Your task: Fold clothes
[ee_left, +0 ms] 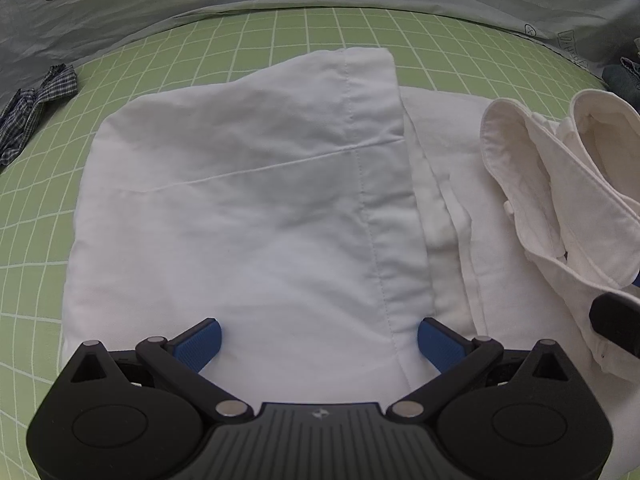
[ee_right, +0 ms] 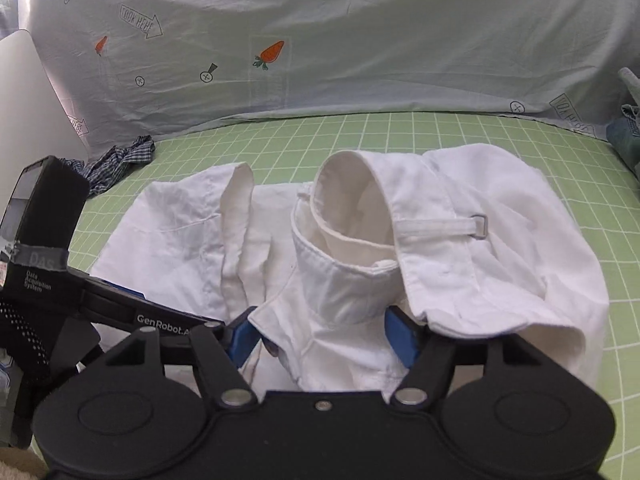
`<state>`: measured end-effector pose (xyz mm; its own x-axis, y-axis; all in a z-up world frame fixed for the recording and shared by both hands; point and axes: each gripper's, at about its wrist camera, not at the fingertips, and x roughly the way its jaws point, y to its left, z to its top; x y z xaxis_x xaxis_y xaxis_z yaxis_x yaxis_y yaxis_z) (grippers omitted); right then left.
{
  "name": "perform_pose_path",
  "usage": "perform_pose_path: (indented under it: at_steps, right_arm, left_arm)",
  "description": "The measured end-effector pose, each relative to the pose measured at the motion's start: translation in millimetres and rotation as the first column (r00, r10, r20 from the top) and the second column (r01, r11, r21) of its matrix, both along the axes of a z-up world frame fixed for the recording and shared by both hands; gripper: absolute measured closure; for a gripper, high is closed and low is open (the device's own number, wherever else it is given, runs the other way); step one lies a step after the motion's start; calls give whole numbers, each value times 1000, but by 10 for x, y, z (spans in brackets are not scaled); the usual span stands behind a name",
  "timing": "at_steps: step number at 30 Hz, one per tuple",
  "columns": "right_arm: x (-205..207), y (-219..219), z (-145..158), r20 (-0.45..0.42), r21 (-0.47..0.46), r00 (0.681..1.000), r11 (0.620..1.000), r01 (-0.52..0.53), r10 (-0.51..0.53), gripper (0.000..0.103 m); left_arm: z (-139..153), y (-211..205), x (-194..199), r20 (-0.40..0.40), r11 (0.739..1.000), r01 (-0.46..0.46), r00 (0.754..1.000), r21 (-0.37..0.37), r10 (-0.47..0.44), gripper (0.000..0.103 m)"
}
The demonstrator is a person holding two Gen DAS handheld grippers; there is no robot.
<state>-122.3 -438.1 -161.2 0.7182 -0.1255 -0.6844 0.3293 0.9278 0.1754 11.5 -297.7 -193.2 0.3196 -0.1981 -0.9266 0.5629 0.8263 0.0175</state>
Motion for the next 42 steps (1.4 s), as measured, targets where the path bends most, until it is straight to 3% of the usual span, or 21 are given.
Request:
perform_pose_path:
  at_steps: [9, 17, 20, 25, 29, 30, 31, 32, 33, 36, 40, 42]
  right_arm:
    - [-341, -117, 468, 156, -108, 975, 978, 179, -161, 46]
    - [-406, -118, 526, 177, -276, 946, 909, 312, -271, 46]
    - [-363, -115, 473, 140, -307, 959, 910, 279, -246, 39]
    - [-249, -90, 224, 45, -233, 985, 957, 172, -166, 39]
    - [-108, 2, 61, -23, -328, 990, 937, 123, -139, 36]
    - [-75, -20, 32, -35, -319, 990, 940, 120, -138, 37]
    - [-49, -79, 14, -40, -264, 991, 958, 116, -131, 50]
    - [-24, -137, -5, -44, -208, 991, 972, 112, -124, 74]
    - [2, -196, -23, -48, -152, 992, 983, 108, -116, 81]
    - [-3, -250, 42, 35, 9, 996, 997, 82, -82, 87]
    - [30, -9, 183, 107, 30, 993, 998, -47, 43, 88]
    - [55, 25, 140, 117, 96, 992, 993, -66, 55, 88]
  left_arm:
    - [14, 34, -108, 15, 1000, -2, 1000, -9, 2, 0]
    - [41, 28, -121, 15, 1000, -1, 1000, -8, 1, 0]
    - [26, -12, -94, 15, 1000, -3, 1000, -8, 3, 0]
    - [-2, -87, -10, 15, 1000, -5, 1000, -7, 5, 0]
    - [-3, -73, -1, 17, 1000, -5, 1000, -8, 5, 0]
    - [-6, -71, -2, 17, 1000, -5, 1000, -8, 5, 0]
    - [-8, -71, 4, 17, 1000, -5, 1000, -8, 5, 0]
    - [-9, -73, 13, 17, 1000, -4, 1000, -8, 4, 0]
    - [-6, -71, 12, 15, 1000, -1, 1000, -7, 1, 0]
    - [9, -50, 25, 2, 1000, 19, 1000, -1, -19, 0]
    - [60, 101, -15, -16, 1000, 5, 1000, -14, -6, 0]
    - [67, 179, -41, -14, 1000, 2, 1000, -10, -2, 0]
